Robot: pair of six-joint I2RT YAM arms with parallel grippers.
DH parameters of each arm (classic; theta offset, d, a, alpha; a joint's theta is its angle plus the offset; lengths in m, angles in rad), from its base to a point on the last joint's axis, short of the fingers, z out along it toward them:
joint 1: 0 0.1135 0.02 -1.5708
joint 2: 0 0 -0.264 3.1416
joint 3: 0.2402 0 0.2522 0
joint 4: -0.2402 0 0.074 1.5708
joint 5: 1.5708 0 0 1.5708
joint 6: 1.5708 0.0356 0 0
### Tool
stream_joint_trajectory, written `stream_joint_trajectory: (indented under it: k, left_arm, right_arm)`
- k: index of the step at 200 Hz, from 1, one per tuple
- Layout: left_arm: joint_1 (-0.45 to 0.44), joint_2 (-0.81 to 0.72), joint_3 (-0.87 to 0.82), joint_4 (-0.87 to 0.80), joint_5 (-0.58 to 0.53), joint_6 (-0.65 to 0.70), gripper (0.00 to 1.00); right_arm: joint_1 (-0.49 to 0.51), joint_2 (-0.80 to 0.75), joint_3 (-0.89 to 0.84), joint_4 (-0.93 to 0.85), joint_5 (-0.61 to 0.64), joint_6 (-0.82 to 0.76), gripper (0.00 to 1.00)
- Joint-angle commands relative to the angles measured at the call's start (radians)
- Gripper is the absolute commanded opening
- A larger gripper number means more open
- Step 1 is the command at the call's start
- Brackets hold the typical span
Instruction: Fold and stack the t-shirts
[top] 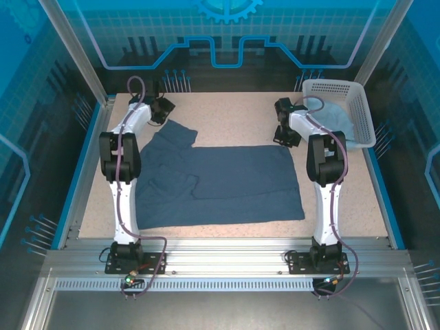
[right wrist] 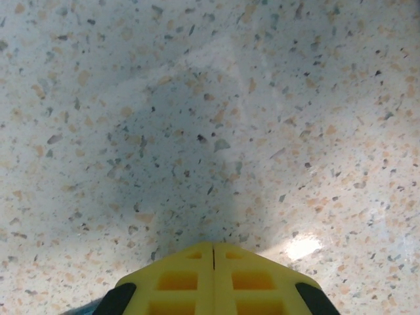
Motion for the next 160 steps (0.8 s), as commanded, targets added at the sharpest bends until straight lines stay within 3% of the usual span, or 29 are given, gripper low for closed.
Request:
stream_joint_trajectory:
  k: [1,58,160]
  left_arm:
    - [-0.007,0.071,0.088,-0.089,-0.088,0.019,0.48]
    - [-0.027,0.174,0.226,-0.145,-0.112,-0.047,0.46]
    - [-0.048,0.311,0.456,-0.427,-0.195,-0.232,0.39]
  right_arm:
    - [0.021,-0.039,-0.018,-0.033,-0.027,0.000,0.00]
    - [0.024,-0.039,-0.032,-0.024,-0.038,-0.007,0.00]
    - [0.019,-0.052,-0.065,-0.004,-0.064,-0.008,0.00]
